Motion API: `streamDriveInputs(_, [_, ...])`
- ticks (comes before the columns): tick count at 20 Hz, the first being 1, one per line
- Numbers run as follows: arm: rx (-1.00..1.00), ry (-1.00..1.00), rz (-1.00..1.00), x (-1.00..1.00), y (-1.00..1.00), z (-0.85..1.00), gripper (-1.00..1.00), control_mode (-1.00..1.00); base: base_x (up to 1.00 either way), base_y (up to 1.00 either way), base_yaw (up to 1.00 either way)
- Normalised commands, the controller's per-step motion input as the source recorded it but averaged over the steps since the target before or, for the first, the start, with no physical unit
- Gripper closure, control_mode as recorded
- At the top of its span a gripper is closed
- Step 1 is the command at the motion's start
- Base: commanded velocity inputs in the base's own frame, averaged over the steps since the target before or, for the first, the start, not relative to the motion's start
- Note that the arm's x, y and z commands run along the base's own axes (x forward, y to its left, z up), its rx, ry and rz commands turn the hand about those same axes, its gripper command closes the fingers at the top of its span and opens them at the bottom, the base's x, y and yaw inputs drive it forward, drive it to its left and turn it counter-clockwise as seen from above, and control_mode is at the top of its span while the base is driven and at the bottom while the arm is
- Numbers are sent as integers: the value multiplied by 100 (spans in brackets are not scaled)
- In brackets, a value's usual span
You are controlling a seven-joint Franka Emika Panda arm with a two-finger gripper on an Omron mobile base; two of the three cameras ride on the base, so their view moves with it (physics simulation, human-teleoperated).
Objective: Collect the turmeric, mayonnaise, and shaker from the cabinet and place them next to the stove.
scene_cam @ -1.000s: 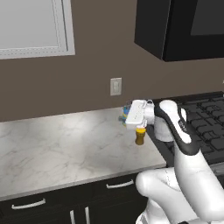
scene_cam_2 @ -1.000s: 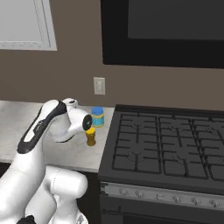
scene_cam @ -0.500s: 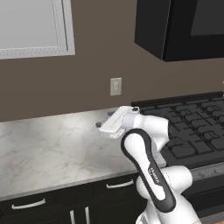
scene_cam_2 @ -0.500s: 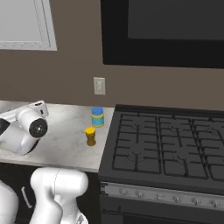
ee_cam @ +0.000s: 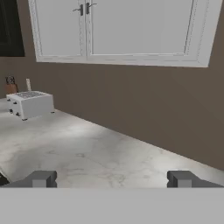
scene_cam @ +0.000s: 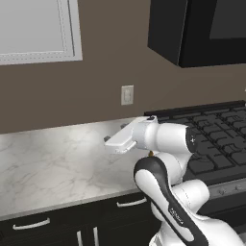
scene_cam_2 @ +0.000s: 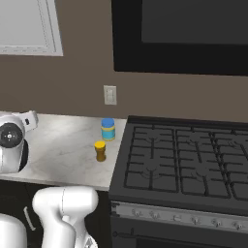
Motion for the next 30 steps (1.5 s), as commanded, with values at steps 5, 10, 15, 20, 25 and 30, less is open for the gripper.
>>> streamDriveInputs(5, [-5,8,-12,-70,-10,10,-100,-100,0,0,0])
streamDriveInputs(10, [-1,1,-10,-62,-7,-12,-100,100,-17,-1,-2])
streamDriveInputs(15, [0,0,0,0,0,0,-100,100,-96,6,0])
streamDriveInputs(20, [0,0,0,0,0,0,-100,100,-87,60,0])
streamDriveInputs(25, [0,0,0,0,0,0,-100,100,-64,98,5])
streamDriveInputs(30, [0,0,0,0,0,0,-100,100,-38,100,17])
